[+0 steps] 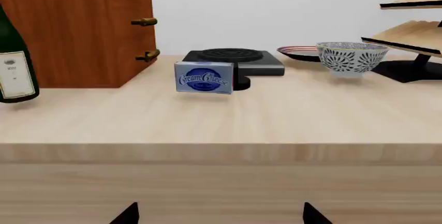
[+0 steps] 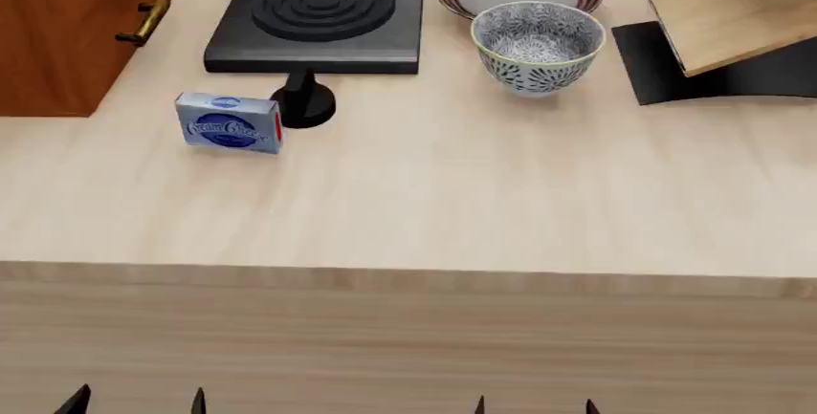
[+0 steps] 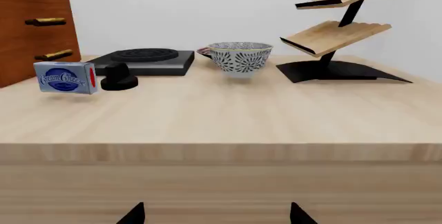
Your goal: Pick up the cream cheese and put it in the bowl.
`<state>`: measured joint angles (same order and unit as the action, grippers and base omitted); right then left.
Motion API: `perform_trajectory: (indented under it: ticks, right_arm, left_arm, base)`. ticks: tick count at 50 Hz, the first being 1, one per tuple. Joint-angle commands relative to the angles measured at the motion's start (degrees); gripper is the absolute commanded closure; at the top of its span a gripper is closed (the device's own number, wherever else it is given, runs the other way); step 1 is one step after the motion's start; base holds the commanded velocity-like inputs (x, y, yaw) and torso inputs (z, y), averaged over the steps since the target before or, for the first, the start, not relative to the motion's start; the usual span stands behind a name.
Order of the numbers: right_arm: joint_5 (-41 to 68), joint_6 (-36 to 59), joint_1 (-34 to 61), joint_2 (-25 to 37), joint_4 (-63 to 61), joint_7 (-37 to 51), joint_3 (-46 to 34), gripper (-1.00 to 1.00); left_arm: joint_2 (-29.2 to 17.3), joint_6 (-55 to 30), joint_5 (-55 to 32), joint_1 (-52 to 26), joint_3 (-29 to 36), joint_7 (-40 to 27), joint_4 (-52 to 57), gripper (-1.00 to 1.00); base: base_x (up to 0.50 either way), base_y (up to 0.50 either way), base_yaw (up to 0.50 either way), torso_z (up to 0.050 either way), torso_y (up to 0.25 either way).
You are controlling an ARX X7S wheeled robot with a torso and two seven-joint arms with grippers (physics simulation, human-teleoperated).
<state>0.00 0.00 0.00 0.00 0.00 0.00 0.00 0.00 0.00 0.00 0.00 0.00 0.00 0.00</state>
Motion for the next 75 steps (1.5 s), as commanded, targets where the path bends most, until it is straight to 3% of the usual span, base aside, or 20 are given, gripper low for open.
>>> perform_trajectory:
  ticks: [1,22,28,75]
  right_arm:
    - [0.0,0.0,0.0,0.5,0.0,0.7,-0.7,-1.00]
    - [3.3,-0.6,0.0,3.5,0.4,4.5,-4.0,-1.00]
    - [3.6,-0.6,-0.1,4.0,0.1,5.0,-4.7,-1.00]
    - [6.4,0.0,-0.2,6.8,-0.7,8.6,-7.8,-1.00]
  left_arm:
    - [-0.6,0.0,0.0,0.0,0.6,-0.6,0.0,-1.00]
    - [-3.8,-1.5,-0.5,-0.6,5.6,-4.1,-0.6,-1.00]
    - [-4.9,3.2,-2.1,0.5,6.7,-2.2,0.9,-1.00]
    - [-7.1,1.8,-3.5,-0.2,9.1,-6.9,1.0,-1.00]
  base:
    - [0.00,0.00,0.00,0.000,0.000]
    - [0.00,0.00,0.00,0.000,0.000]
    - [0.00,0.00,0.00,0.004,0.000]
    - [0.00,0.00,0.00,0.050,0.019]
